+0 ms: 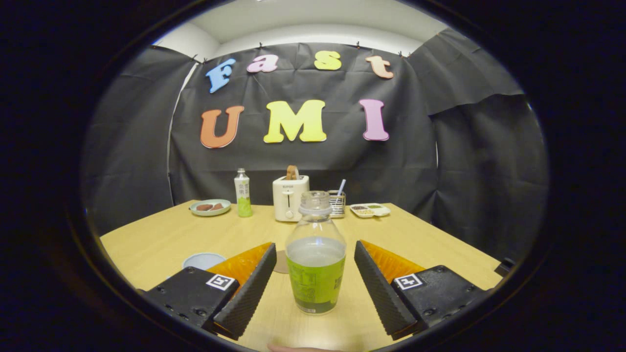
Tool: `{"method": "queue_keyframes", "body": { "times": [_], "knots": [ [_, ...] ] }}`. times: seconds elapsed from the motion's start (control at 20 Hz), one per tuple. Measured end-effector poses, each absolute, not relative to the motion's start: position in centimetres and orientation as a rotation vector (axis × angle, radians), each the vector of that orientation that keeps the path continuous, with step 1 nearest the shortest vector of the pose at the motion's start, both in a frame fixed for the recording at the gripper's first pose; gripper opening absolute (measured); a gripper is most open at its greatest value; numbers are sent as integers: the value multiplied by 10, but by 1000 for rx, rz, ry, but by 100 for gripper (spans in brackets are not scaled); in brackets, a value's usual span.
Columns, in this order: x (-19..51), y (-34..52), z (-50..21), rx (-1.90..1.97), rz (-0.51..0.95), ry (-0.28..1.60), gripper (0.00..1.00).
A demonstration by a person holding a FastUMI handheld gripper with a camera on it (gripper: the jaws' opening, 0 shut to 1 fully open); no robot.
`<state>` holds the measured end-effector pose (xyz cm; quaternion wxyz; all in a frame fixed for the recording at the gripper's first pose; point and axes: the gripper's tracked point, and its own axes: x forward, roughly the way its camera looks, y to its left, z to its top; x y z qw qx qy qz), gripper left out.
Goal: Take the bottle from table, then pour the juice into the cup, finally place the bottle on the coaster
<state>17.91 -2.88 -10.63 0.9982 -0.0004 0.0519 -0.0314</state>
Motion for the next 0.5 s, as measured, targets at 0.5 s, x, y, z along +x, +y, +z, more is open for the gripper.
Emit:
{"method": "queue_keyframes", "body": {
  "times": [0.5],
  "knots": [
    [204, -34, -136, 4, -99, 193, 100]
  ]
}}
